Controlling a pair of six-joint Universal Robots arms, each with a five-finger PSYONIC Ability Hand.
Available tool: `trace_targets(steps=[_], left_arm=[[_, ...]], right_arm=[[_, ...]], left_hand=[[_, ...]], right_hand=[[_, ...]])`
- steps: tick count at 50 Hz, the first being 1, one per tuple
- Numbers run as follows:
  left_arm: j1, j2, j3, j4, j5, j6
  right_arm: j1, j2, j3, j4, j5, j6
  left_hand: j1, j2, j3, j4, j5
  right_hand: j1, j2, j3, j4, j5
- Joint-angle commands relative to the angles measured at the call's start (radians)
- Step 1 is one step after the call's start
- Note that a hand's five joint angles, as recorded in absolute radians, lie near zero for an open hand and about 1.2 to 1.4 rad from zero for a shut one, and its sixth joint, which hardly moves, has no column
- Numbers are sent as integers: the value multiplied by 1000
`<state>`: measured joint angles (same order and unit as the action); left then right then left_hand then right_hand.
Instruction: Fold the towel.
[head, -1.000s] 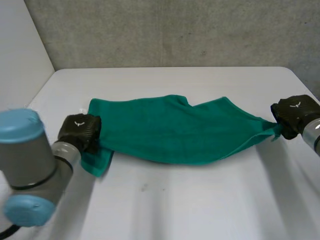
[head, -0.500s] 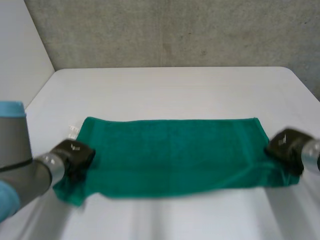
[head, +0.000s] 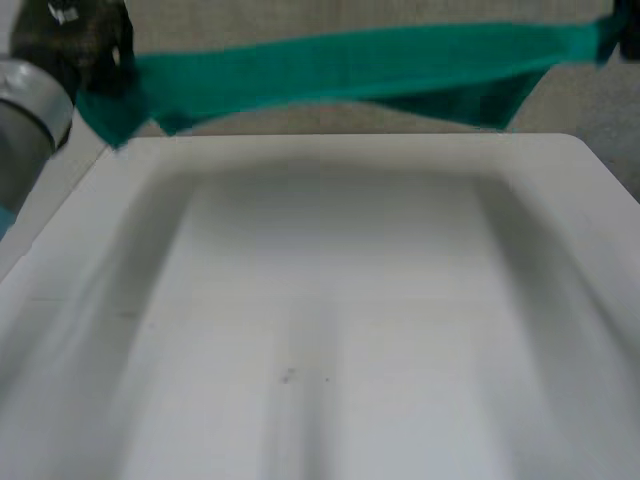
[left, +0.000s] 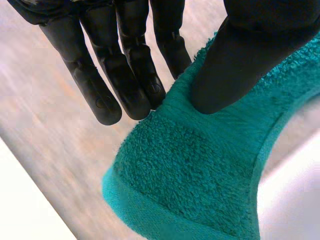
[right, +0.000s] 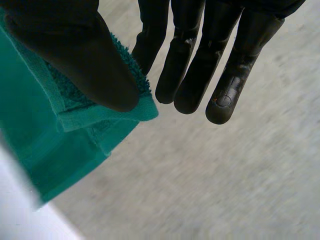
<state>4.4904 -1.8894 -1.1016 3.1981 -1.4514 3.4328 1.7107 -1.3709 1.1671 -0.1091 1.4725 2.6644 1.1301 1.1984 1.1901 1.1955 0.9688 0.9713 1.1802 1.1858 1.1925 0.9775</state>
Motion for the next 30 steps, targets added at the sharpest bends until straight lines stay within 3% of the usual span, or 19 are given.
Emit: trace_targets(steps=[1, 7, 14, 15, 19, 22, 28, 30], left_arm=[[59, -2, -234, -109, 104, 14], [75, -55, -351, -96, 109, 17], [70, -192, -414, -60, 108, 22], [70, -198, -416, -50, 106, 22], [69, -171, -417, -50, 103, 26], [58, -117, -428, -52, 97, 25], [55, -33, -489, -58, 92, 25], [40, 65, -604, -50, 91, 25]], right_arm=[[-2, 3, 202, 40, -17, -12], [-2, 67, 364, 35, -67, -15], [-3, 184, 413, 42, -73, -15], [-3, 184, 416, 39, -73, -15], [-5, 184, 416, 35, -72, -15], [-8, 184, 416, 31, -61, -14], [-31, 182, 439, 29, -58, -14], [-34, 181, 448, 28, -58, -14]], left_hand=[[266, 198, 206, 201, 253], [266, 198, 206, 201, 253], [266, 198, 206, 201, 253], [-169, -238, -229, -235, -183], [-689, -758, -749, -755, -703], [-863, -931, -923, -928, -876], [-884, -953, -944, -950, -897], [-878, -947, -938, -944, -892]], right_hand=[[425, 216, 210, 204, 244], [425, 216, 210, 204, 244], [425, 216, 210, 204, 244], [425, 216, 210, 204, 244], [425, 216, 210, 204, 244], [425, 216, 210, 204, 244], [425, 216, 210, 204, 244], [425, 216, 210, 204, 244]])
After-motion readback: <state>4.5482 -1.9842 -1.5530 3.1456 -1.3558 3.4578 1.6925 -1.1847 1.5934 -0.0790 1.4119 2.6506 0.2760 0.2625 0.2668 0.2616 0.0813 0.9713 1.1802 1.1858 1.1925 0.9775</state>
